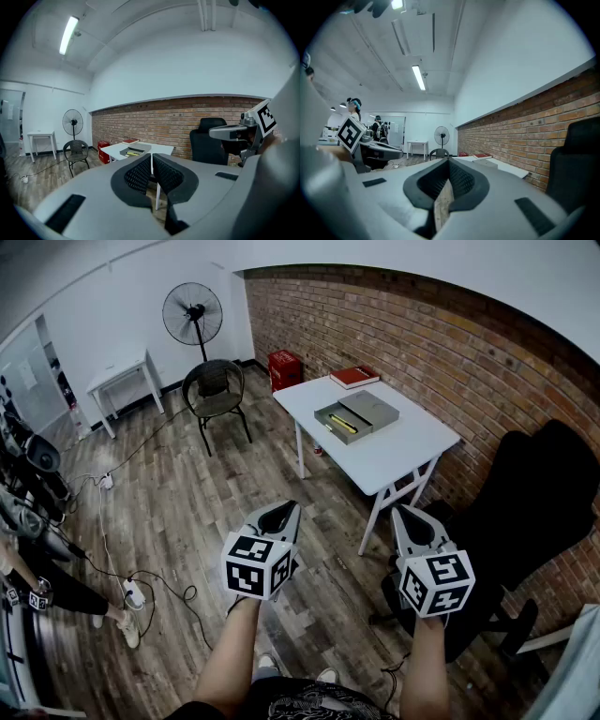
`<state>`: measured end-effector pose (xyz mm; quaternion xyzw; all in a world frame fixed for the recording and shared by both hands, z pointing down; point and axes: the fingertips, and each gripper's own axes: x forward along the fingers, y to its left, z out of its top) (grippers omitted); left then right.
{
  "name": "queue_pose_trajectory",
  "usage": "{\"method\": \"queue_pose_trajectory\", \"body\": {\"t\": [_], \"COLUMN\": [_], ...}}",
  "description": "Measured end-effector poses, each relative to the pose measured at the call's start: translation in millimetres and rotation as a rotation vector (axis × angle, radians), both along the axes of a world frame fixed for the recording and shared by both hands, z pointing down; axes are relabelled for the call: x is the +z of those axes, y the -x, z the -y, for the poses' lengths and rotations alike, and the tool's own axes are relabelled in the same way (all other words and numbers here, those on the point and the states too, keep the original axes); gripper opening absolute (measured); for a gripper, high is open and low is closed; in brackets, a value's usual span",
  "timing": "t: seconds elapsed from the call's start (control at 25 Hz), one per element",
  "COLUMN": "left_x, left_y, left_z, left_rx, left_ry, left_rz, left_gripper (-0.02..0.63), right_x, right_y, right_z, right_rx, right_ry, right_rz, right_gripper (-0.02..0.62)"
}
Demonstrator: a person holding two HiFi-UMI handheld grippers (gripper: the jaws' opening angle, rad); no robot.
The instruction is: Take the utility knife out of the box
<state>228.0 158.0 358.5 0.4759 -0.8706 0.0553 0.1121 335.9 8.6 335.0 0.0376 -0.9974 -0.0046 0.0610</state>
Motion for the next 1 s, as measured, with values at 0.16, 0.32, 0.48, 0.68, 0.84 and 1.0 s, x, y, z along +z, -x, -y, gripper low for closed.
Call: {"method": "queue_pose_trajectory", "body": {"t": [0.16, 0.32, 0.48, 0.68, 0.84, 1.0], "left_x": [-5.1, -3.1, -1.6, 1.3, 5.5, 11.0], "left_y": [-2.6, -1.3, 2.6, 13.8, 32.8, 63.8], "left_z": [17.4, 27.9, 33.8, 42.6, 53.0, 62.8], "left_rx": [-0.002, -0.008, -0.007, 0.0, 0.008, 0.024], "left_ry": [-0.017, -0.009, -0.019, -0.02, -0.016, -0.024], "left_rz": [0.034, 0.04, 0.024, 0.009, 0.014, 0.005], "left_gripper": [0.034, 0.035, 0.035, 0.035, 0.038, 0.046], "right_x": [1.4, 5.3, 7.5, 9.8, 17.6, 21.8], "right_y": [0.6, 4.2, 9.5, 22.5, 40.0, 65.5], "right_z": [14.4, 23.4, 28.9, 35.3, 41.4, 49.7], "right_rx": [-0.008, -0.016, -0.029, -0.032, -0.027, 0.0], "right_ry": [0.012, 0.017, 0.025, 0.025, 0.024, 0.013], "right_rz": [-0.003, -0.006, -0.001, -0.004, -0.02, -0.038], "right_gripper": [0.018, 0.018, 0.018, 0.018, 0.018, 0.018]}}
